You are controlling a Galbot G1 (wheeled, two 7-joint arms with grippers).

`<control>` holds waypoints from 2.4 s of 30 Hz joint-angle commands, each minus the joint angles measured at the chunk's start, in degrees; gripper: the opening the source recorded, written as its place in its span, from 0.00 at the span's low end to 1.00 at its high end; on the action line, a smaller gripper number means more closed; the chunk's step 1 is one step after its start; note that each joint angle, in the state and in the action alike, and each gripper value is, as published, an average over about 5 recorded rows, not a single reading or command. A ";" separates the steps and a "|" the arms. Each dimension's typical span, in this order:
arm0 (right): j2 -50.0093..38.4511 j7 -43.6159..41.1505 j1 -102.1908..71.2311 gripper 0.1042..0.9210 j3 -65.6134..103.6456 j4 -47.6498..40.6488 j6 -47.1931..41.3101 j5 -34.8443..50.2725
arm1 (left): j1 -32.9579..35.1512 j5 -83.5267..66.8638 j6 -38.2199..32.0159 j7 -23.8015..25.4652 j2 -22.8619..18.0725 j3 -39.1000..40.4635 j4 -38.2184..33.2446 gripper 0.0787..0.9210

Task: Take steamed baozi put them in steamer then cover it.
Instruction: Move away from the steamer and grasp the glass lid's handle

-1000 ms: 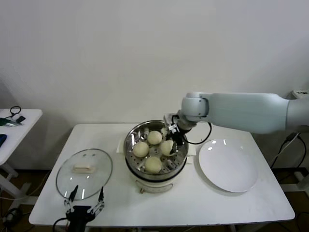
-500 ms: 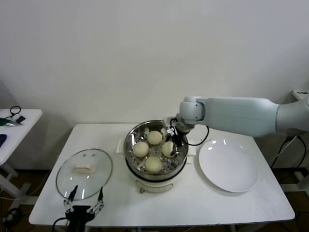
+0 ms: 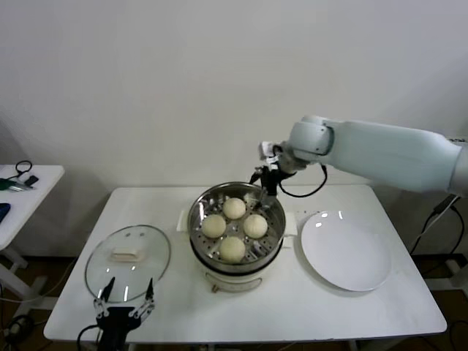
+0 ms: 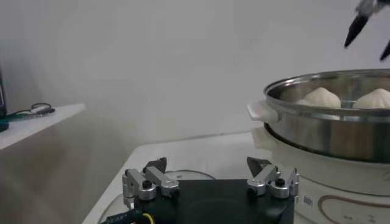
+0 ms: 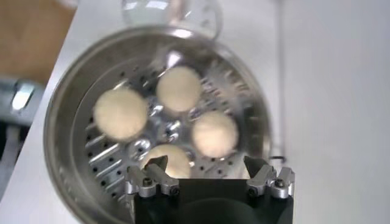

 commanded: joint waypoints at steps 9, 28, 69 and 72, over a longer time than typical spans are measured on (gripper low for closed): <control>-29.68 38.68 -63.55 0.88 69.98 7.78 8.69 1.48 | -2.77 -0.93 5.27 0.12 1.87 -0.68 -0.05 0.88; -0.58 35.48 -129.71 0.88 126.04 17.99 33.42 -9.58 | -11.62 -1.85 -3.12 0.25 6.05 -3.32 7.39 0.88; 12.06 36.20 -131.57 0.88 119.28 15.61 37.46 -14.58 | -29.72 84.69 -11.13 -31.71 16.20 -2.30 52.24 0.88; 12.44 36.17 -131.79 0.88 119.41 15.88 37.54 -14.63 | -31.72 84.02 -10.96 -31.47 16.58 -2.31 53.62 0.88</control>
